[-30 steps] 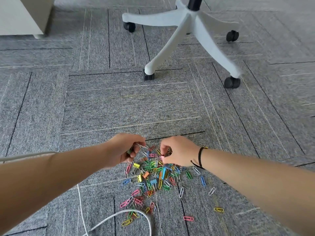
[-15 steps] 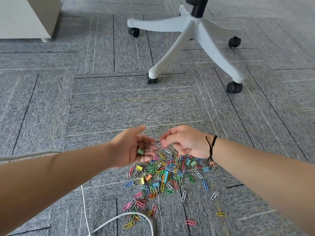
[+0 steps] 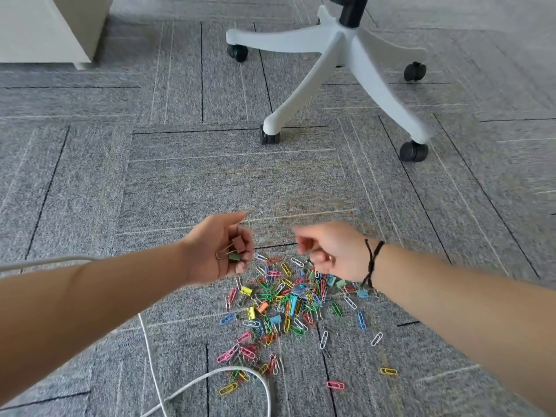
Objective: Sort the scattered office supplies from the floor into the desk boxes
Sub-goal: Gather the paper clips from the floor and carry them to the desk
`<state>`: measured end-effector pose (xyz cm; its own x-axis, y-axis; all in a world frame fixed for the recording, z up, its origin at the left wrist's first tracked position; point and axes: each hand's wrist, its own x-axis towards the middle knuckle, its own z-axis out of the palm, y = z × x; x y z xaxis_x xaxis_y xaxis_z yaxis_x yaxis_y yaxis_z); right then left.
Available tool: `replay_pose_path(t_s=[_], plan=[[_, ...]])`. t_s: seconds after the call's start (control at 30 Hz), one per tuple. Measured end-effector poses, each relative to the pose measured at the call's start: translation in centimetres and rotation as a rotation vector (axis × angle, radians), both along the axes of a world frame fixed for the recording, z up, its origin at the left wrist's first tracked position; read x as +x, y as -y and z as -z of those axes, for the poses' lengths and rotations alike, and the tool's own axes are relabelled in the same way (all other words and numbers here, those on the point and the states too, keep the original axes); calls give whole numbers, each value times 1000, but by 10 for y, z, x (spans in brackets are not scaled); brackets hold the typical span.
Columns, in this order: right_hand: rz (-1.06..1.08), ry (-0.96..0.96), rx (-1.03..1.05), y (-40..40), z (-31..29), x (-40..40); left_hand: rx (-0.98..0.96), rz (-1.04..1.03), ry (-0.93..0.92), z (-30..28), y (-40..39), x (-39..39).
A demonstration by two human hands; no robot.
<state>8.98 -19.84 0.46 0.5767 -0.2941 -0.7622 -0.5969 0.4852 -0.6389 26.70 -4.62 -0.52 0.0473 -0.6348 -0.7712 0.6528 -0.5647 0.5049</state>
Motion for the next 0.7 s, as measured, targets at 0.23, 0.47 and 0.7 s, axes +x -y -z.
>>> replay_pose_path(t_s=[0.23, 0.47, 0.7], plan=[[-1154, -42, -859, -25, 13, -20, 2, 0, 10, 3, 1, -3], [-1079, -103, -1006, -3, 25, -29, -10, 39, 9, 6, 1, -5], [-1110, -163, -1004, 15, 25, -41, -8, 21, 2, 6, 2, -4]])
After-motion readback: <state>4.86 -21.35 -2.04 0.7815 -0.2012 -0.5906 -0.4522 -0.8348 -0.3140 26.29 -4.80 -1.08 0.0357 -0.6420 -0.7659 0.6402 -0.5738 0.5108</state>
